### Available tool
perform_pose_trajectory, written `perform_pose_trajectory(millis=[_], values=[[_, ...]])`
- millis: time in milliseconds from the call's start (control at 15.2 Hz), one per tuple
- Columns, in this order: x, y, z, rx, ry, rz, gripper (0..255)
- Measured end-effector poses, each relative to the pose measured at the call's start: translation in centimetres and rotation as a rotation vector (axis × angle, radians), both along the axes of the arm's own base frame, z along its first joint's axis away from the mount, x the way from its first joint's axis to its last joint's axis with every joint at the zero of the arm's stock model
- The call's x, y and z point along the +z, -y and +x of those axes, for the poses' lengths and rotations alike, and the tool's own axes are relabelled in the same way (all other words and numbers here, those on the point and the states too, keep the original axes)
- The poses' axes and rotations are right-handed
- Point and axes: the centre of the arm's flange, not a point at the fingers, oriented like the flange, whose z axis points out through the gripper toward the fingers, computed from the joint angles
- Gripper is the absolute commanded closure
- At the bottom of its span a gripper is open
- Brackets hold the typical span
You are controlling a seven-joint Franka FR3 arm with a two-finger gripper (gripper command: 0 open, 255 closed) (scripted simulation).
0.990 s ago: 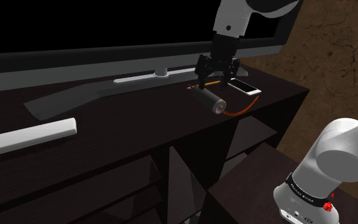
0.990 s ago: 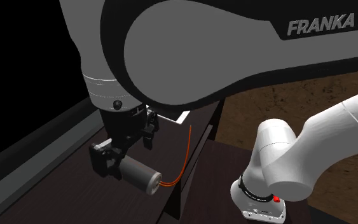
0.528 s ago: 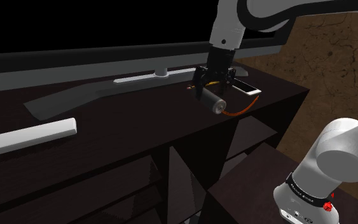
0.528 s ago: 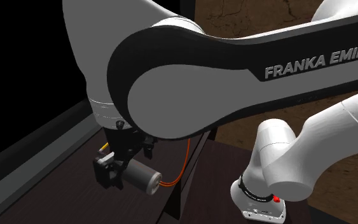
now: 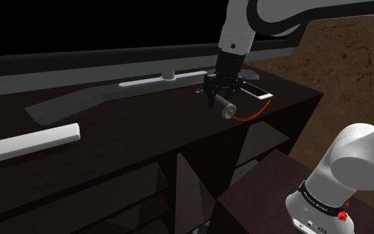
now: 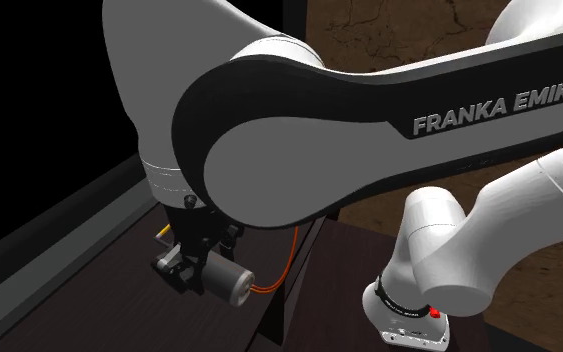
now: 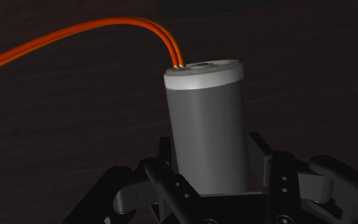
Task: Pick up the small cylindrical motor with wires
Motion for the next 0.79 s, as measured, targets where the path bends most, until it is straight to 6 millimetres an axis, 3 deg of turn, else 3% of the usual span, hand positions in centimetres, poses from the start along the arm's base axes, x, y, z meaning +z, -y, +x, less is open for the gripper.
perform_pose_trajectory(millis=[330,792], values=[[0.2,0.0,0.0,0.000,-0.001,0.000,255],[3.5,0.0,0.0,0.000,-0.002,0.000,255]])
